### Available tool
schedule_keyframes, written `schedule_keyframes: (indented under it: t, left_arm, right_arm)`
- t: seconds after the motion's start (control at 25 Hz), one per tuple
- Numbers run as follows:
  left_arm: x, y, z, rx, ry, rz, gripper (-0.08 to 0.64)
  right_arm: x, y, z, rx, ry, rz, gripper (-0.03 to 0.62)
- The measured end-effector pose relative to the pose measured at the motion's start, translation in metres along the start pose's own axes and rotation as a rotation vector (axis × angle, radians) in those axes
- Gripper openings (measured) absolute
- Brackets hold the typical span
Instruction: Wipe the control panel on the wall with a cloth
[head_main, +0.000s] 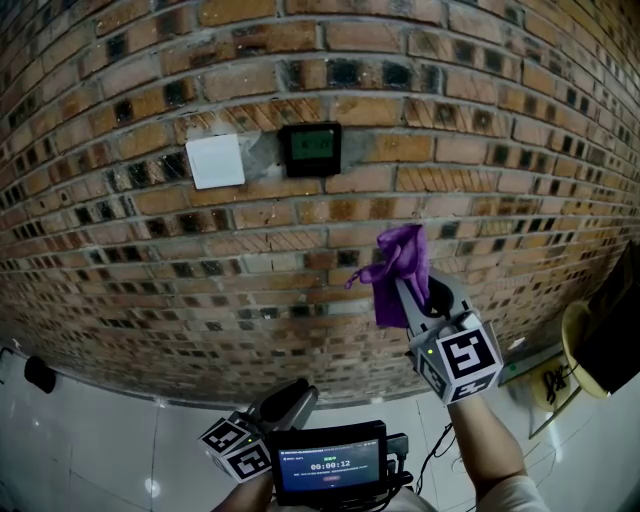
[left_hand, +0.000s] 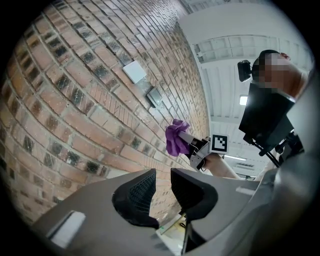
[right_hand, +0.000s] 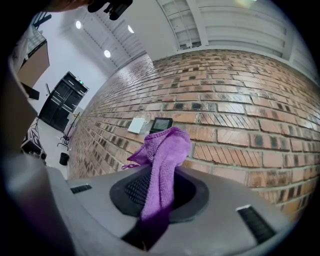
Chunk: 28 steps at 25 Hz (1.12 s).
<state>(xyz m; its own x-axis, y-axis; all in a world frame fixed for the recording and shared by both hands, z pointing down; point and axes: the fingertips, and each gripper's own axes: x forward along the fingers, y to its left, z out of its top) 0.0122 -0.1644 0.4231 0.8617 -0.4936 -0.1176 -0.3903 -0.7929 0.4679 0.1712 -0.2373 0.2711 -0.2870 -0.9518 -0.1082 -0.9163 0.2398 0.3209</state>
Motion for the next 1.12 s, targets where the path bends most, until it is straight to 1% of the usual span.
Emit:
schedule_keyframes:
  t: [0.36, 0.72, 1.12]
  left_arm:
    - [-0.001, -0.002, 0.0, -0.002, -0.001, 0.0, 0.081]
    - [-0.005, 0.004, -0.003, -0.013, -0.011, 0.008, 0.081]
    - [-0.006, 0.004, -0.005, -0.018, -0.006, 0.008, 0.081]
  right_arm:
    - [-0.01, 0.01, -0.012, 0.051, 0.016, 0.01, 0.08]
    - [-0.02, 0.014, -0.025, 0.075, 0.043, 0.012, 0.08]
    - [-0.029, 0.027, -0.041, 0.111, 0.079, 0.034, 0.08]
